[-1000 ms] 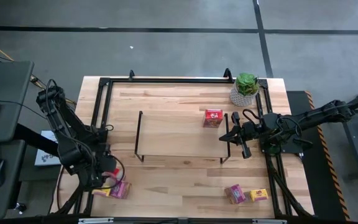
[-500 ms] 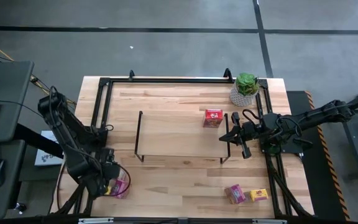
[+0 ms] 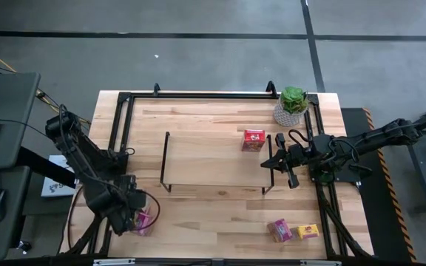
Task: Stack cereal on shelf
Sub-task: Put the red cereal box on the shelf aligned with the red cereal box
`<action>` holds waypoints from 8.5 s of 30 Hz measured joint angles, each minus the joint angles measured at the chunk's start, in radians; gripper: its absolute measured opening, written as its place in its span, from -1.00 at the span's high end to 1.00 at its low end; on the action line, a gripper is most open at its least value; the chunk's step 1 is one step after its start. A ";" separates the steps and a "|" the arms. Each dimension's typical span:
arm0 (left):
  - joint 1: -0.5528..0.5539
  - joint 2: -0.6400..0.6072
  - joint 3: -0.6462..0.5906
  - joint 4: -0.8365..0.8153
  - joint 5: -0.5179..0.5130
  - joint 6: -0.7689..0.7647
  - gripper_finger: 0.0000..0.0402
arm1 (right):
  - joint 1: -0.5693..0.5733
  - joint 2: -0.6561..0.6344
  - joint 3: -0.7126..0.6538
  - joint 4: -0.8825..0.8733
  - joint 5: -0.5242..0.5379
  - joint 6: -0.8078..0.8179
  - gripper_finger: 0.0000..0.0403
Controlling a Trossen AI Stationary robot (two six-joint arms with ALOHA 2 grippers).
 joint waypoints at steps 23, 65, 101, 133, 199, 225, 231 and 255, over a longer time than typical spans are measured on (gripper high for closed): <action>0.065 -0.208 0.092 -0.009 0.141 -0.087 0.45 | 0.000 0.000 0.000 0.001 0.000 0.003 1.00; 0.800 0.375 0.931 0.304 0.089 1.093 0.44 | 0.000 0.000 0.000 0.085 0.000 0.018 1.00; 0.859 0.469 0.926 0.397 0.078 1.212 0.10 | 0.000 -0.001 0.000 0.099 0.000 0.018 1.00; 0.888 0.468 0.926 0.421 0.114 1.178 0.00 | 0.000 -0.001 0.000 0.098 0.000 0.018 1.00; 0.874 0.468 1.089 0.388 0.035 1.112 -0.70 | 0.000 -0.001 0.000 0.074 0.000 0.026 1.00; 0.794 0.055 0.352 0.815 -0.006 1.094 -0.70 | 0.000 0.000 0.000 0.061 0.000 0.027 1.00; 0.838 -0.035 0.088 1.105 -0.009 1.011 -0.70 | 0.000 0.000 0.000 0.068 0.000 0.027 1.00; 0.871 0.165 -0.001 1.439 -0.075 0.900 0.97 | 0.000 0.001 0.000 0.039 0.000 0.029 1.00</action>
